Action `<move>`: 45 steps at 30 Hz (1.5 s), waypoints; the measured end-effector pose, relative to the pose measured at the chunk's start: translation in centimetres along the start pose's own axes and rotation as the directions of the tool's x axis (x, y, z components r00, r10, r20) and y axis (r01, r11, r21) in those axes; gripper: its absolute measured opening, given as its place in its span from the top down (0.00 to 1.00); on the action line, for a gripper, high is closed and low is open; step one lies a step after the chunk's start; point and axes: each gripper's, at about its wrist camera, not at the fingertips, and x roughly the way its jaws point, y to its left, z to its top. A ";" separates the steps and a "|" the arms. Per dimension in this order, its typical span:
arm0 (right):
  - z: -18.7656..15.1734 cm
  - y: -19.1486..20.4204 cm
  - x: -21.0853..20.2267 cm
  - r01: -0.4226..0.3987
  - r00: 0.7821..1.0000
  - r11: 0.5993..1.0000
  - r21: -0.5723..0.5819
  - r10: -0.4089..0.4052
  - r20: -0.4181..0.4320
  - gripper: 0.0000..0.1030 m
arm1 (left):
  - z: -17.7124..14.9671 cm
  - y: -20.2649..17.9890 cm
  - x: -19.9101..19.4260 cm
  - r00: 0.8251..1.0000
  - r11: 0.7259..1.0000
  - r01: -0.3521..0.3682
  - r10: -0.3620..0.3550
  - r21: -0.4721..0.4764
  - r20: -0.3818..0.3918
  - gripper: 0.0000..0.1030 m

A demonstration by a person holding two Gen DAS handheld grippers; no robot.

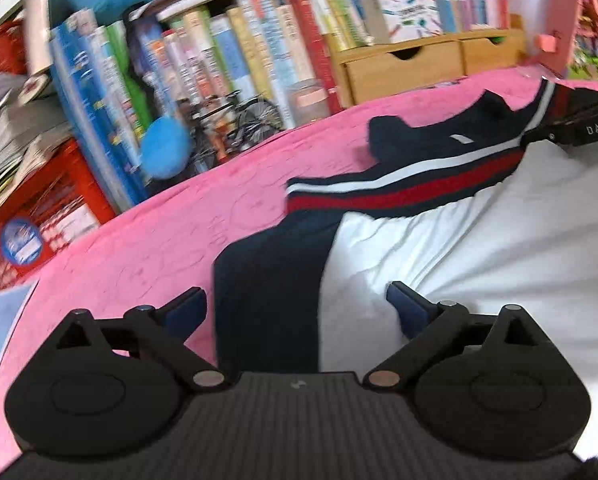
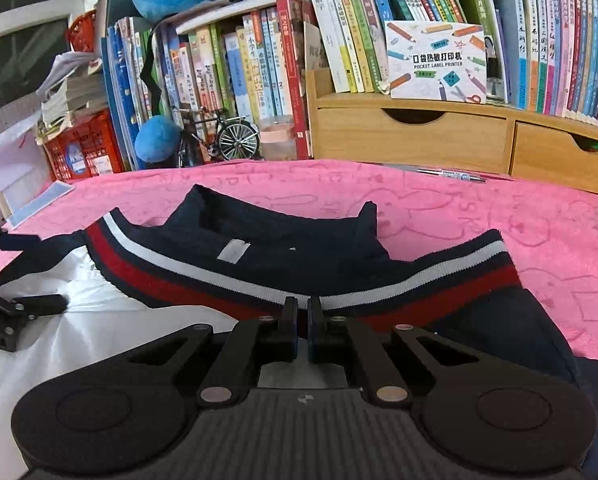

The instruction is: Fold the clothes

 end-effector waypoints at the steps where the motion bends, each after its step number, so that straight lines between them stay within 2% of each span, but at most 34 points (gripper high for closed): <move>1: 0.0 -0.1 0.0 -0.004 1.000 1.000 0.001 0.004 0.000 0.94 | -0.2 0.2 -0.3 1.000 1.000 -0.023 0.023 0.001 -0.004 0.04; 3: 0.0 -0.3 0.0 -0.014 1.000 1.000 0.002 0.014 0.001 0.92 | -0.6 0.6 -1.0 0.998 0.998 -0.068 0.068 0.002 -0.013 0.05; 5: 0.0 -0.4 -0.5 -0.033 0.999 0.999 0.008 0.033 0.009 0.84 | -1.1 1.4 -2.4 0.994 0.994 -0.106 0.106 0.004 -0.013 0.04; 6: 0.0 -0.4 -0.9 -0.040 0.999 0.999 0.014 0.040 0.013 0.76 | -1.5 1.9 -3.3 0.994 0.994 -0.108 0.108 -0.008 -0.007 0.05; 7: -0.2 0.1 -1.9 -0.023 0.999 1.000 0.020 0.022 0.025 0.60 | -1.7 2.3 -4.3 0.994 0.993 -0.112 0.112 -0.028 -0.002 0.05; 8: -0.3 0.7 -2.9 0.000 0.999 1.000 0.025 -0.001 0.040 0.49 | -1.9 2.3 -5.3 0.993 0.992 -0.115 0.116 -0.045 0.011 0.06; 9: -0.6 1.7 -4.2 0.022 0.998 1.000 0.019 -0.023 0.063 0.29 | -2.0 2.1 -6.3 0.992 0.991 -0.118 0.120 -0.061 0.026 0.07; 10: -1.2 2.9 -5.6 0.014 0.996 1.000 0.001 -0.014 0.089 0.24 | -2.0 2.0 -7.2 0.991 0.990 -0.121 0.125 -0.076 0.042 0.07; 11: -1.8 4.2 -6.9 0.000 0.993 1.000 -0.021 0.002 0.115 0.24 | -2.1 1.8 -8.2 0.990 0.988 -0.124 0.129 -0.092 0.057 0.07; 13: -3.7 7.2 -8.8 -0.045 0.991 0.996 -0.082 0.055 0.124 0.23 | -2.6 0.1 -9.8 0.993 0.993 -0.067 0.076 -0.093 0.093 0.06; 15: -5.8 10.2 -10.6 -0.091 0.986 0.985 -0.146 0.110 0.126 0.23 | -3.5 -2.2 -10.4 0.995 0.998 -0.053 0.056 -0.035 0.079 0.06; 17: -7.8 11.4 -11.2 -0.067 0.992 0.981 -0.184 0.085 0.094 0.23 | -4.8 -3.6 -9.8 0.995 0.996 -0.088 0.086 0.034 0.041 0.06; 19: -9.8 12.3 -11.7 -0.036 0.997 0.975 -0.220 0.051 0.060 0.23 | -6.0 -3.1 -10.0 0.996 0.996 -0.088 0.088 0.013 0.012 0.05; 22: -11.1 8.1 -13.0 0.071 0.997 0.995 -0.071 -0.068 0.040 0.23 | -7.7 -0.4 -10.9 0.995 0.992 -0.100 0.098 -0.081 -0.026 0.01; 23: -11.3 6.4 -13.6 0.143 0.989 0.990 -0.018 -0.142 0.038 0.23 | -8.2 0.3 -11.0 0.992 0.988 -0.126 0.123 -0.086 -0.038 0.01; 24: -11.7 4.7 -14.2 0.218 0.975 0.976 0.013 -0.218 0.041 0.28 | -8.4 0.8 -11.1 0.988 0.986 -0.146 0.143 -0.082 -0.050 0.01; 25: -12.1 3.7 -14.9 0.278 0.960 0.961 0.011 -0.278 0.044 0.33 | -8.6 1.3 -11.2 0.985 0.983 -0.164 0.159 -0.077 -0.062 0.02; 26: -12.4 2.9 -15.6 0.333 0.942 0.943 0.002 -0.333 0.048 0.33 | -8.2 1.5 -11.7 0.984 0.982 -0.169 0.165 -0.078 -0.063 0.03; 27: -12.8 2.1 -16.3 0.388 0.921 0.922 -0.007 -0.387 0.053 0.30 | -7.7 1.7 -12.2 0.984 0.982 -0.171 0.166 -0.082 -0.061 0.09; 28: -12.8 1.8 -16.7 0.466 0.884 0.885 -0.014 -0.465 0.043 0.26 | -6.8 1.6 -12.6 0.988 0.985 -0.153 0.150 -0.085 -0.039 0.10; 29: -12.8 1.8 -17.2 0.499 0.866 0.867 0.000 -0.498 0.043 0.23 | -5.8 1.5 -13.1 0.992 0.988 -0.128 0.128 -0.089 -0.010 0.10; 30: -12.5 1.9 -17.8 0.490 0.870 0.871 0.026 -0.491 0.050 0.24 | -4.7 1.1 -13.4 0.996 0.992 -0.085 0.088 -0.091 0.030 0.10; 32: -12.1 3.0 -18.5 0.411 0.903 0.909 0.070 -0.416 0.110 0.28 | -2.2 -0.1 -13.4 0.995 0.998 0.017 -0.011 -0.057 0.102 0.10; 34: -11.6 4.8 -18.7 0.297 0.937 0.952 0.078 -0.307 0.165 0.62 | 0.6 -2.2 -12.8 0.986 0.995 0.094 -0.096 0.020 0.139 0.09; 35: -11.3 5.8 -18.4 0.234 0.953 0.969 0.079 -0.245 0.180 0.65 | 1.9 -3.7 -12.5 0.981 0.991 0.116 -0.125 0.068 0.146 0.09; 37: -10.8 7.3 -17.3 0.108 0.974 0.991 0.077 -0.121 0.192 0.67 | 3.9 -6.5 -10.5 0.979 0.974 0.130 -0.155 0.187 0.128 0.19; 38: -10.7 7.8 -16.8 0.061 0.978 0.995 0.080 -0.076 0.194 0.67 | 4.6 -7.6 -9.1 0.982 0.964 0.125 -0.154 0.235 0.109 0.22; 40: -10.5 8.3 -15.2 0.021 0.984 0.996 0.091 -0.036 0.174 0.67 | 5.7 -9.3 -5.7 0.989 0.946 0.107 -0.133 0.306 0.065 0.32; 42: -10.3 8.8 -13.7 -0.015 0.988 0.995 0.102 -0.001 0.152 0.67 | 7.0 -9.9 -1.5 0.996 0.938 0.081 -0.090 0.337 0.009 0.34; 44: -10.5 8.2 -12.1 -0.014 0.993 0.993 0.121 0.000 0.117 0.67 | 7.8 -9.8 1.0 0.997 0.949 0.075 -0.071 0.307 -0.024 0.31; 45: -10.6 8.1 -11.8 -0.014 0.994 0.991 0.130 0.000 0.107 0.68 | 8.2 -9.8 1.8 0.997 0.957 0.072 -0.068 0.281 -0.023 0.24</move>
